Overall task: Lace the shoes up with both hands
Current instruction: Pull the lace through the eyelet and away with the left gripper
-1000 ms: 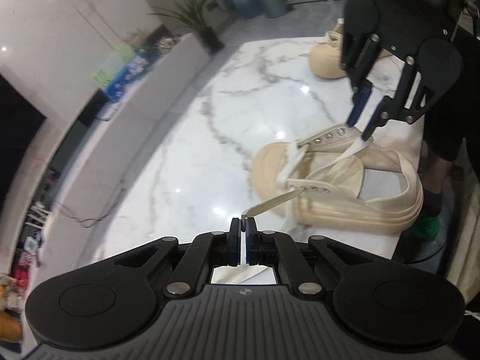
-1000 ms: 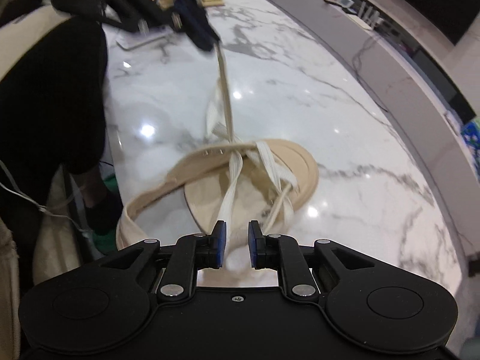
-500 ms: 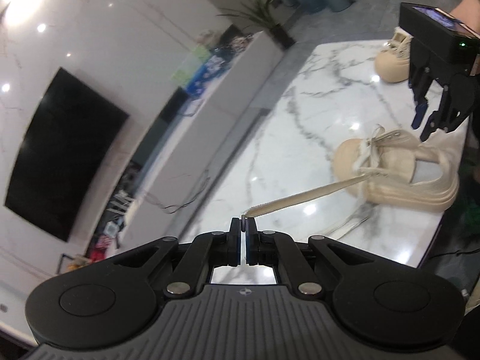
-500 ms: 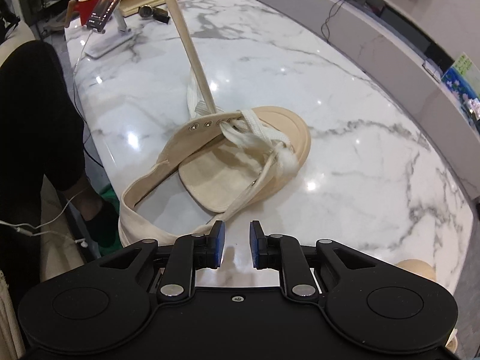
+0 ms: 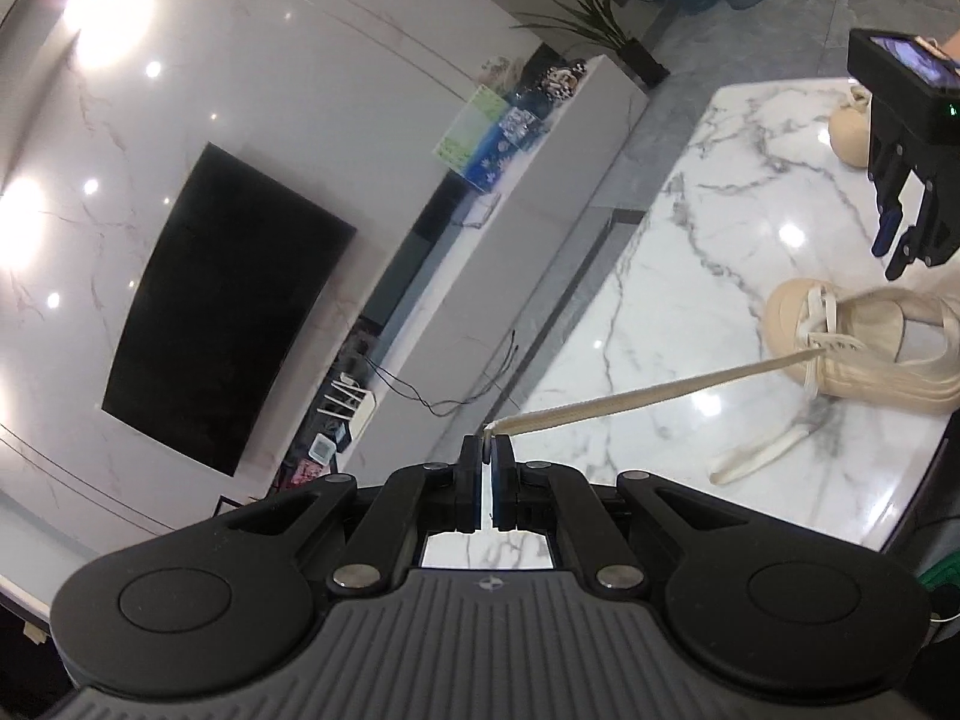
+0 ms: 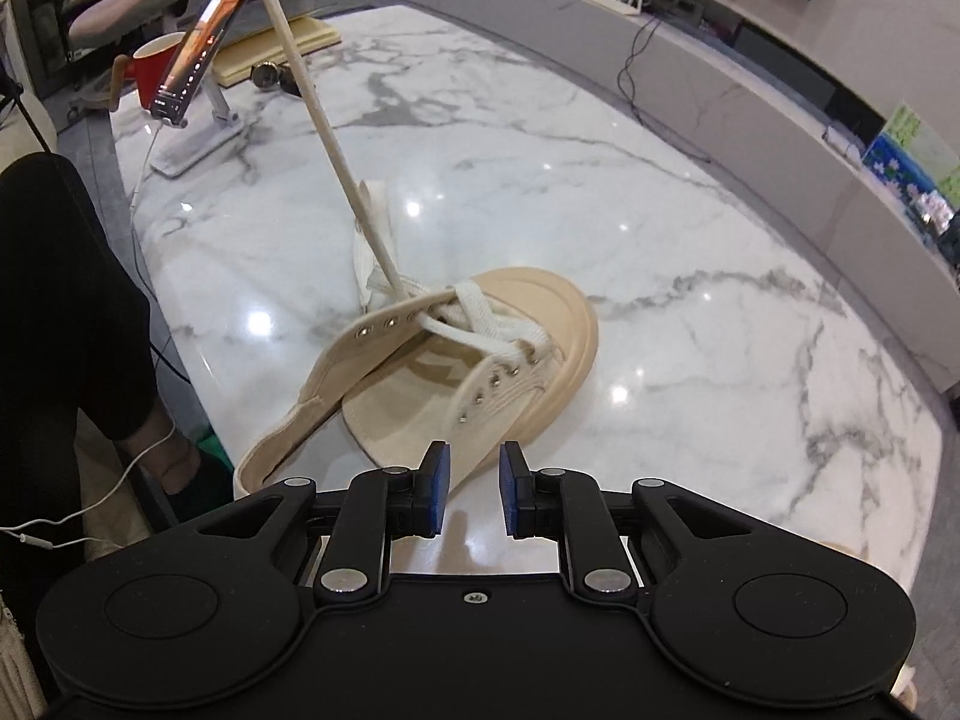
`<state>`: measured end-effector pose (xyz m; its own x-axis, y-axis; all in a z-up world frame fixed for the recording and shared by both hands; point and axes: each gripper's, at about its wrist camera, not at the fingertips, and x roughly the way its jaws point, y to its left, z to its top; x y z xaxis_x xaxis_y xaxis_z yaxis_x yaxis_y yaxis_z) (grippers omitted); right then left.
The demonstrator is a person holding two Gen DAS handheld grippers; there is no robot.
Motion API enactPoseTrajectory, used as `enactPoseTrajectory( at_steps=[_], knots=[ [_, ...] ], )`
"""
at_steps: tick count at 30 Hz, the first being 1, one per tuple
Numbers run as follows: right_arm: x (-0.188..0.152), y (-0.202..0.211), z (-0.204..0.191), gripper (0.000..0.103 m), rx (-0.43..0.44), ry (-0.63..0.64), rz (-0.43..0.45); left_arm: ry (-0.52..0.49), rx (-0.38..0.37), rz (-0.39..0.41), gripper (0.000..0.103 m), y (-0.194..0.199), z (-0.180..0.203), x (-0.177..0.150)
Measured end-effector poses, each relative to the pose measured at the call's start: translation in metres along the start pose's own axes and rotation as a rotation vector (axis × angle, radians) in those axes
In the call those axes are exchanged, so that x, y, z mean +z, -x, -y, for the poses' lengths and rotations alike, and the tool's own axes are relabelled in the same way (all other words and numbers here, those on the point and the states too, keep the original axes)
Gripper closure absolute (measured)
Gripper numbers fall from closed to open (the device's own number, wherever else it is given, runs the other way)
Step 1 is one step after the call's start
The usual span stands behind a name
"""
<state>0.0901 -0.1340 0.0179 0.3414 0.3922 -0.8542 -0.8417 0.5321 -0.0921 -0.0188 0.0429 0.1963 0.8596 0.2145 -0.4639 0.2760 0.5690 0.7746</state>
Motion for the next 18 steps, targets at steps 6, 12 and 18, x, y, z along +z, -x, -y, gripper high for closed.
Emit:
enactPoseTrajectory(
  at_steps=[6, 12, 18],
  knots=[
    [0.002, 0.005, -0.001, 0.088, 0.002, 0.004, 0.016, -0.023, -0.017, -0.013, 0.101, -0.010, 0.010, 0.004],
    [0.004, 0.004, -0.004, 0.088, 0.004, 0.008, 0.020, -0.062, -0.153, -0.075, 0.101, -0.043, 0.044, -0.007],
    [0.007, 0.001, -0.007, 0.088, 0.011, 0.025, 0.024, -0.079, -0.304, -0.132, 0.101, -0.089, 0.089, -0.021]
  ],
)
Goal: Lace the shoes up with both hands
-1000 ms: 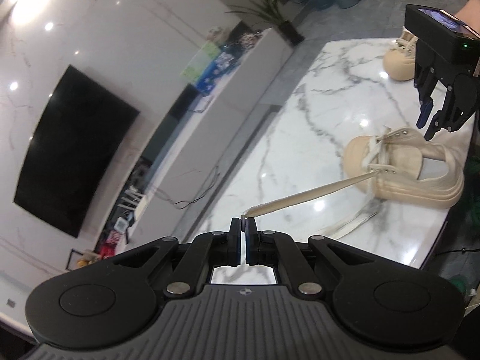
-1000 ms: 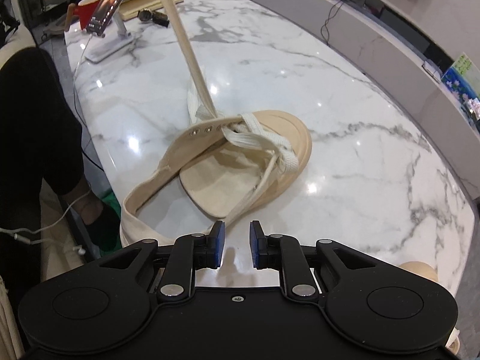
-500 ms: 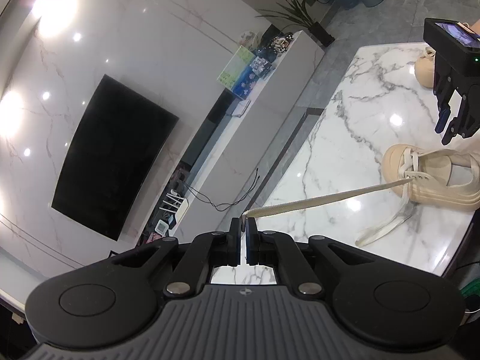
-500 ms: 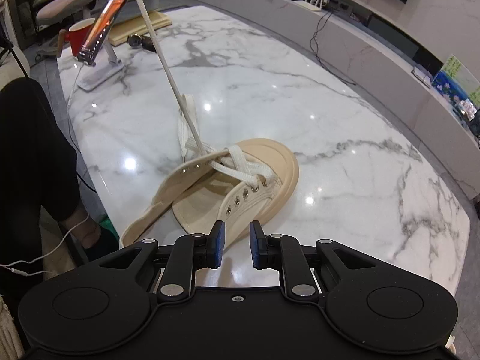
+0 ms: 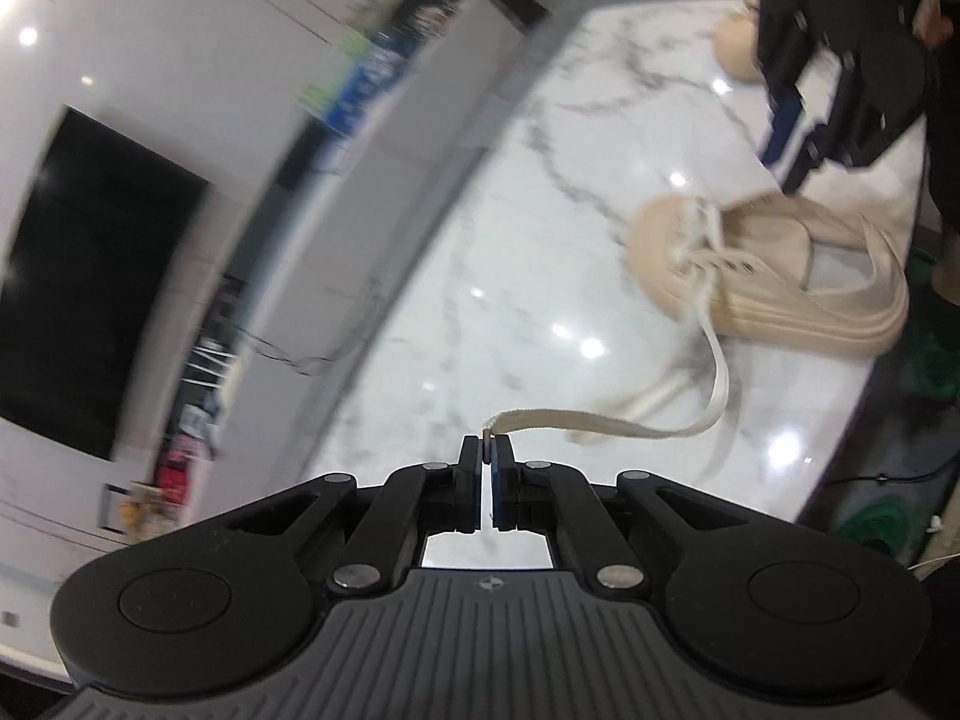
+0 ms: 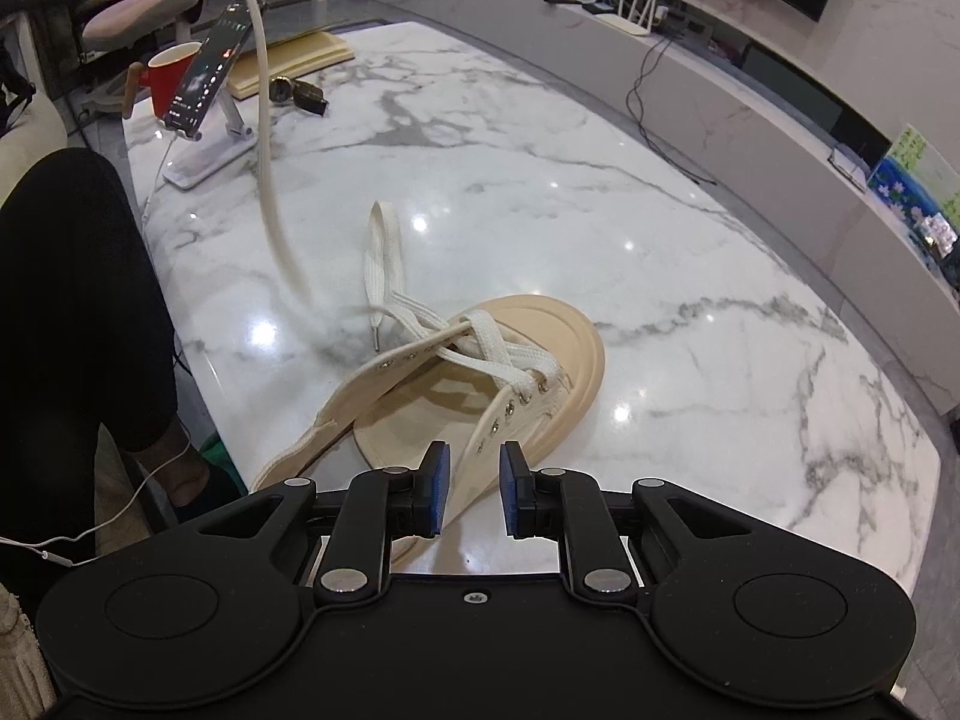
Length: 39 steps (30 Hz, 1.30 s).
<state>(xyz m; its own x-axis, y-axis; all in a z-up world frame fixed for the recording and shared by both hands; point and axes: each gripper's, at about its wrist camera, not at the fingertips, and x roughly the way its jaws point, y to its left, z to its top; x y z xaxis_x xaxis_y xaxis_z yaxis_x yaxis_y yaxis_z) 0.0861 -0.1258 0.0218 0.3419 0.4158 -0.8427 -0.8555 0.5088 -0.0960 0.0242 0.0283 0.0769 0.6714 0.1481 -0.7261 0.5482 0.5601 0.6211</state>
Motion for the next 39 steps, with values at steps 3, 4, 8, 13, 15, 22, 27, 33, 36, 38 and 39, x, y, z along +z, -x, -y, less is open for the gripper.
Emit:
enactPoseTrajectory(
  at_steps=[3, 4, 8, 13, 15, 22, 27, 33, 36, 38, 39],
  knots=[
    [0.000, -0.001, 0.000, 0.088, 0.009, 0.007, 0.001, -0.038, -0.074, -0.019, 0.101, -0.030, 0.018, -0.002],
    [0.001, -0.002, 0.001, 0.088, 0.018, 0.015, 0.000, -0.050, -0.097, -0.023, 0.101, -0.039, 0.023, -0.002],
    [0.002, -0.008, 0.003, 0.087, 0.041, 0.027, -0.006, -0.077, -0.186, -0.024, 0.101, -0.066, 0.035, -0.002],
    [0.002, -0.019, 0.009, 0.087, 0.056, 0.031, -0.019, -0.099, -0.256, -0.022, 0.101, -0.095, 0.042, -0.002],
    [0.002, -0.021, 0.010, 0.087, 0.062, 0.034, -0.021, -0.097, -0.275, -0.027, 0.101, -0.107, 0.043, -0.001],
    [0.004, -0.022, 0.014, 0.087, 0.111, 0.015, -0.007, -0.111, -0.311, -0.066, 0.100, -0.144, 0.043, -0.005],
    [0.007, -0.026, 0.020, 0.087, 0.135, -0.019, 0.003, -0.183, -0.333, -0.040, 0.099, -0.141, 0.041, -0.005],
    [0.004, -0.026, 0.026, 0.084, 0.136, -0.039, 0.008, -0.221, -0.331, -0.018, 0.081, -0.139, 0.031, -0.005],
    [0.001, -0.024, 0.026, 0.084, 0.133, -0.036, 0.006, -0.238, -0.357, 0.014, 0.081, -0.136, 0.030, -0.002],
    [0.000, -0.024, 0.028, 0.084, 0.137, -0.045, 0.004, -0.271, -0.384, 0.038, 0.081, -0.136, 0.036, 0.003],
    [-0.001, -0.024, 0.028, 0.084, 0.138, -0.048, 0.004, -0.291, -0.398, 0.048, 0.081, -0.137, 0.040, 0.005]
  ],
)
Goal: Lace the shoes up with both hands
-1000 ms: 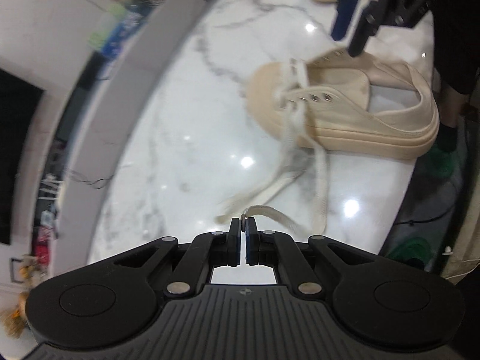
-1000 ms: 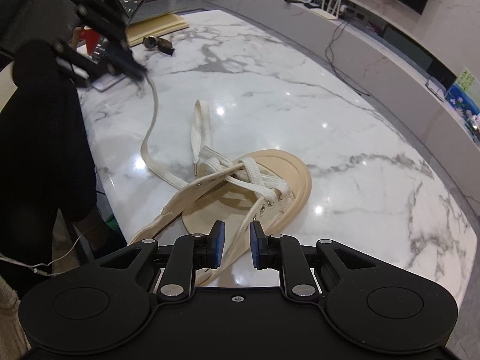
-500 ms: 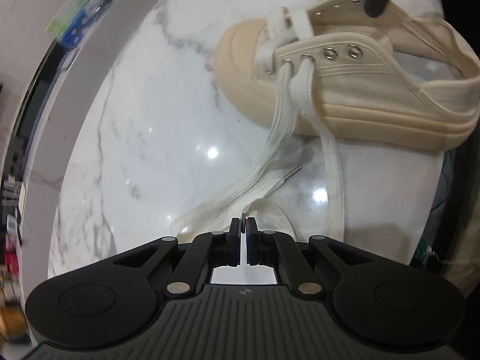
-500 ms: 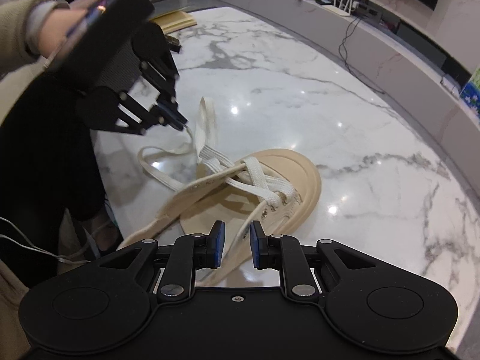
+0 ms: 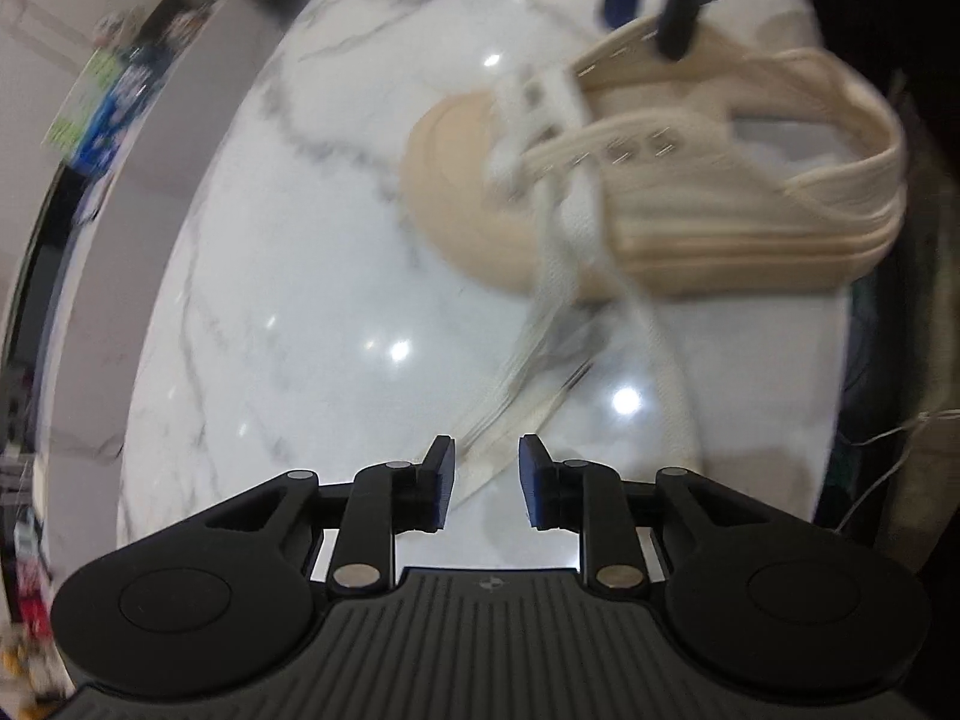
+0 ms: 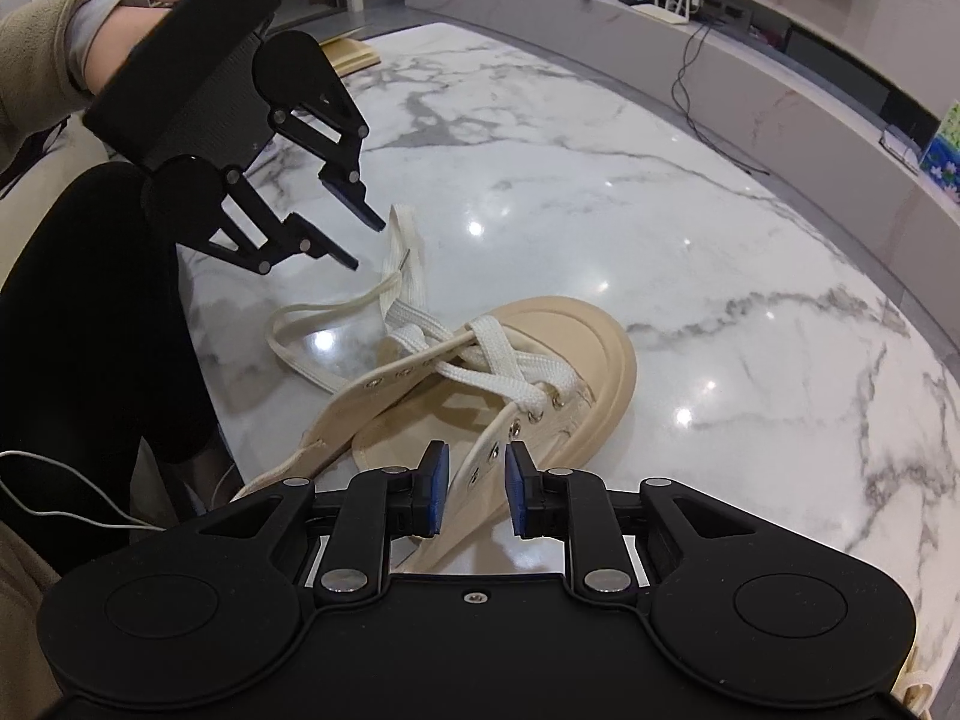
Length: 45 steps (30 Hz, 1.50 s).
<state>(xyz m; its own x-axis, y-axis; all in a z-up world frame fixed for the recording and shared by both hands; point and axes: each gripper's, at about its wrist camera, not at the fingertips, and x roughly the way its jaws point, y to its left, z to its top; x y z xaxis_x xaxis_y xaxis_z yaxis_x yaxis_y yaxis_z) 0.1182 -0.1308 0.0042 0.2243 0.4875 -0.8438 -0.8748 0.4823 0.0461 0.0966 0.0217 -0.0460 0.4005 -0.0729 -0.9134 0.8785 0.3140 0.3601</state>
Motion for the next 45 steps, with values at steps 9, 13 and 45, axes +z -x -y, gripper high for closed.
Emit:
enactPoseTrajectory(
  at_steps=[9, 13, 45],
  knots=[
    [-0.004, 0.001, 0.002, 0.084, 0.017, -0.023, 0.003, -0.111, -0.085, -0.006, 0.081, -0.033, 0.003, 0.014],
    [-0.006, 0.002, 0.006, 0.082, 0.021, -0.046, 0.011, -0.123, -0.125, -0.019, 0.081, -0.042, -0.005, 0.013],
    [-0.010, 0.007, 0.002, 0.079, 0.009, -0.085, 0.081, 0.173, -0.210, -0.006, 0.101, -0.063, -0.036, 0.019]
  ],
)
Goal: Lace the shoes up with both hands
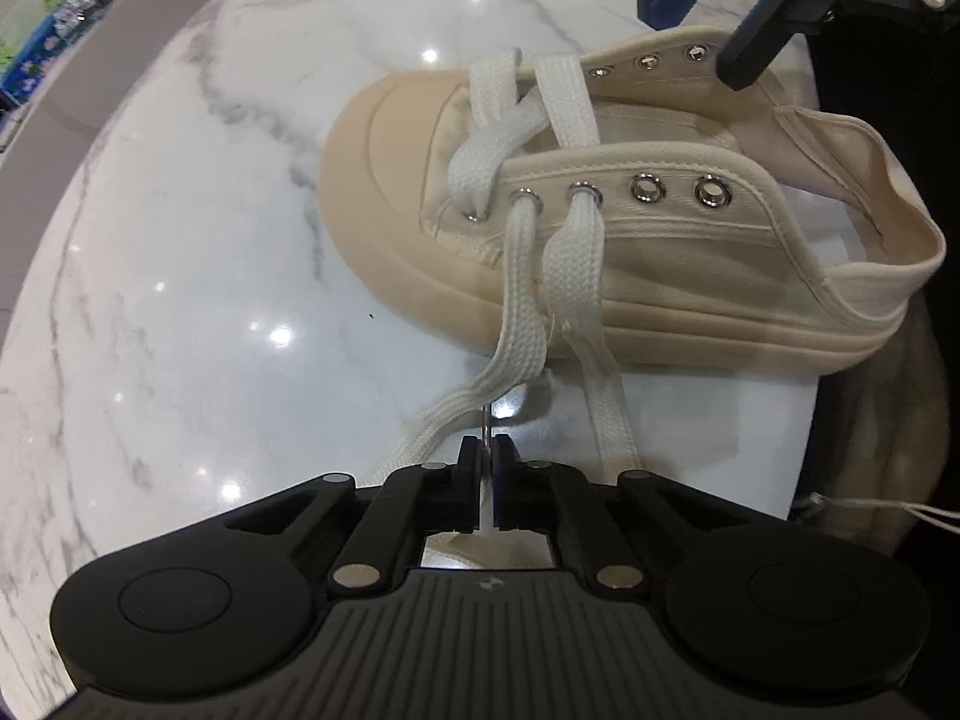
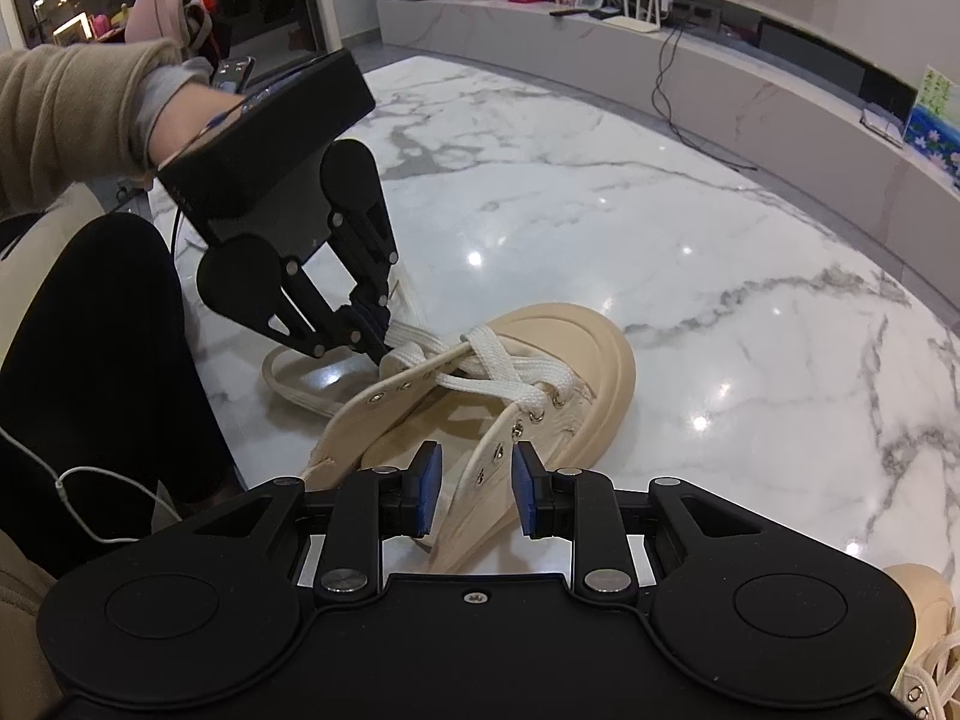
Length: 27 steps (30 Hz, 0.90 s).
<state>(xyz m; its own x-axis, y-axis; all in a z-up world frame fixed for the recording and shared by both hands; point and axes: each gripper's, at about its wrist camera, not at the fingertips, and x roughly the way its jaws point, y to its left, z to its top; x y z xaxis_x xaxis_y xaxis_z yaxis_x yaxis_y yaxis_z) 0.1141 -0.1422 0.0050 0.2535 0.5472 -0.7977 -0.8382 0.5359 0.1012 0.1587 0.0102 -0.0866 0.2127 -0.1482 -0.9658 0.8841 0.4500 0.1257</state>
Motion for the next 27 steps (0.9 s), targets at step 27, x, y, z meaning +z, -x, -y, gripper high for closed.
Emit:
enactPoseTrajectory(
  at_steps=[27],
  knots=[
    [-0.007, -0.001, -0.005, 0.081, -0.053, -0.088, 0.074, -0.036, 0.086, 0.272, 0.101, 0.104, 0.070, 0.038]
  ],
)
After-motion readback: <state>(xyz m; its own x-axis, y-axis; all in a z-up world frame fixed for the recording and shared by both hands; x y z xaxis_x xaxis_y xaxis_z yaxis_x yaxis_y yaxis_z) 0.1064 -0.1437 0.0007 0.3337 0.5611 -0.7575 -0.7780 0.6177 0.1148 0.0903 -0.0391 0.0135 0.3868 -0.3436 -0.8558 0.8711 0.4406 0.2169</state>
